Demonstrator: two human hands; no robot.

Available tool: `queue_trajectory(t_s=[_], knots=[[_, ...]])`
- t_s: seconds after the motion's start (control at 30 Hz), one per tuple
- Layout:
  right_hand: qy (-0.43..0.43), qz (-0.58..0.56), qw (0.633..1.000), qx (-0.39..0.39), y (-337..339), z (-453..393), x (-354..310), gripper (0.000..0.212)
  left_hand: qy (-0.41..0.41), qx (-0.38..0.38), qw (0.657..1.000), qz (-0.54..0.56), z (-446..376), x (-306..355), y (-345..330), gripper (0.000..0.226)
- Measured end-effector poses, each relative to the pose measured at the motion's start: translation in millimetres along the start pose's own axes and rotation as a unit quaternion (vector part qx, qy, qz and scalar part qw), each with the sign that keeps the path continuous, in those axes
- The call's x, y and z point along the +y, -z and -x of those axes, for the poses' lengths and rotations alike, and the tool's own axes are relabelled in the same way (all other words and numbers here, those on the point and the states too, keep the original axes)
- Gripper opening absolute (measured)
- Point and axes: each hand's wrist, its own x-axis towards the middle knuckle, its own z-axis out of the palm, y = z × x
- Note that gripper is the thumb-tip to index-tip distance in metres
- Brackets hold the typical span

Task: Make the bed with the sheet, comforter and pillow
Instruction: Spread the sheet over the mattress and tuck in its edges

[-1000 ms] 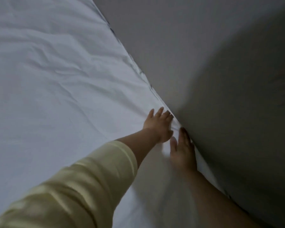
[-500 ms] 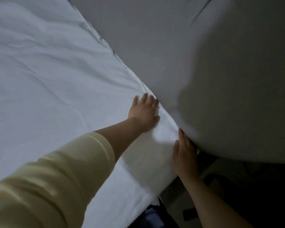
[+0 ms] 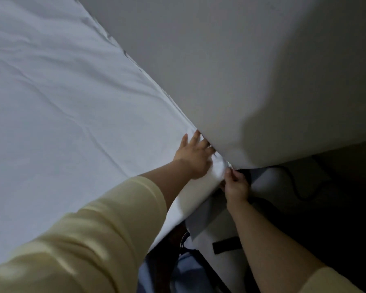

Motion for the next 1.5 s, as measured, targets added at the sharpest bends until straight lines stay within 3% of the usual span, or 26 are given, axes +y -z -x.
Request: queue_trajectory(t_s=[0.1,0.2,0.37,0.5,0.57,0.63,0.73,0.83,0.9,0.97,1.03,1.17,1.3,1.4,1.5], knots=[[-0.079,-0.044,0.995,-0.044,-2,-5,4,0.041,-0.005,0.018,1.000,-0.023,5,8,-8,0.060],[-0.181,-0.105,0.970,-0.123,0,-17,-7,0.035,0.010,0.031,0.999,-0.006,2,16,-14,0.064],[-0.173,-0.080,0.960,-0.206,7,-46,-6,0.033,0.081,0.050,0.994,0.044,-6,38,-25,0.061],[-0.119,0.012,0.984,-0.134,4,-58,8,0.025,0.081,0.030,0.994,0.071,-1,46,-24,0.060],[-0.065,0.081,0.990,-0.097,-2,-71,18,0.025,0.043,0.024,0.997,0.066,10,42,-31,0.061],[-0.053,0.140,0.984,-0.094,-4,-67,12,0.011,0.010,0.009,0.998,0.055,33,35,-45,0.060],[-0.028,0.243,0.968,-0.048,0,-49,-1,0.041,0.070,-0.020,0.995,0.063,95,25,-74,0.065],[-0.005,0.343,0.939,-0.025,-1,6,-12,0.053,0.111,-0.074,0.978,0.161,168,23,-99,0.068],[0.040,0.357,0.931,-0.065,-3,48,-9,0.053,0.139,-0.100,0.953,0.251,210,25,-106,0.056],[0.078,0.371,0.916,-0.131,-6,105,-6,0.054,0.224,-0.110,0.915,0.318,262,18,-104,0.044],[0.107,0.420,0.877,-0.205,-8,165,-4,0.050,0.318,-0.092,0.871,0.364,321,10,-100,0.042],[0.160,0.498,0.783,-0.336,-26,278,8,0.040,0.442,0.040,0.764,0.468,447,1,-91,0.039],[0.234,0.517,0.710,-0.416,-43,406,38,0.028,0.501,0.173,0.656,0.538,589,22,-109,0.035],[0.254,0.522,0.672,-0.459,-51,501,71,0.030,0.546,0.220,0.597,0.545,687,44,-147,0.032],[0.281,0.541,0.601,-0.517,-51,603,123,0.016,0.608,0.276,0.514,0.538,792,68,-188,0.029]])
